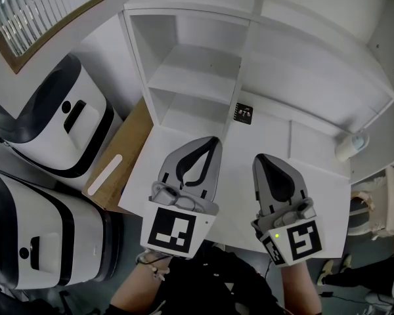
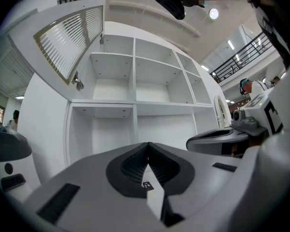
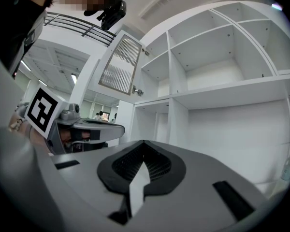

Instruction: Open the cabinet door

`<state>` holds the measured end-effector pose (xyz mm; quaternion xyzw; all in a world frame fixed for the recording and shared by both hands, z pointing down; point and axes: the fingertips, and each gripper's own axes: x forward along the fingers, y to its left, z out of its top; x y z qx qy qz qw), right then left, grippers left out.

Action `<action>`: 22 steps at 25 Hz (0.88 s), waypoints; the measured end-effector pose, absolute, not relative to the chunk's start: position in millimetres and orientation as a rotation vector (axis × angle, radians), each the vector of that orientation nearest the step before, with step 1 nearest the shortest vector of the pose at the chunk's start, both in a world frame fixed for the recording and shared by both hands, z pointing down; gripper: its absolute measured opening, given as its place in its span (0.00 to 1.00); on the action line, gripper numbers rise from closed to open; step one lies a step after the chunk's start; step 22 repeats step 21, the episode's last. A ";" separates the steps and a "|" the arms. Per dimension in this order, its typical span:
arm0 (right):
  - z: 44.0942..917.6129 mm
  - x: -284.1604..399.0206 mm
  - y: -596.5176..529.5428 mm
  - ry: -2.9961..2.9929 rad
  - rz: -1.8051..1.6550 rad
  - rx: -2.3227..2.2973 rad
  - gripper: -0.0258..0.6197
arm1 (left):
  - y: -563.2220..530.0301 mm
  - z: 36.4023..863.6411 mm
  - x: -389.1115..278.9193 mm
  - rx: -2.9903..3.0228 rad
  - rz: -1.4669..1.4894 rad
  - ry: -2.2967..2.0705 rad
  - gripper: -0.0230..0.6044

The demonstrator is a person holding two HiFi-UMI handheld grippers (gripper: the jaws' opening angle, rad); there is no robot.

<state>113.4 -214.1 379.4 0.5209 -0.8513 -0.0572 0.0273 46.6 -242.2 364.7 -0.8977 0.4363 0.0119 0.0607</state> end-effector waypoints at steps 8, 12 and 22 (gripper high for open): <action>380.8 111.4 -214.1 -2.635 -0.174 1.600 0.04 | -240.0 366.4 47.0 -2.720 0.029 1.314 0.03; 380.9 106.4 -214.2 -2.643 -0.179 1.583 0.04 | -239.1 366.8 45.9 -2.725 0.034 1.319 0.03; 381.4 100.5 -214.8 -2.651 -0.177 1.558 0.04 | -238.3 369.3 41.8 -2.733 0.033 1.334 0.03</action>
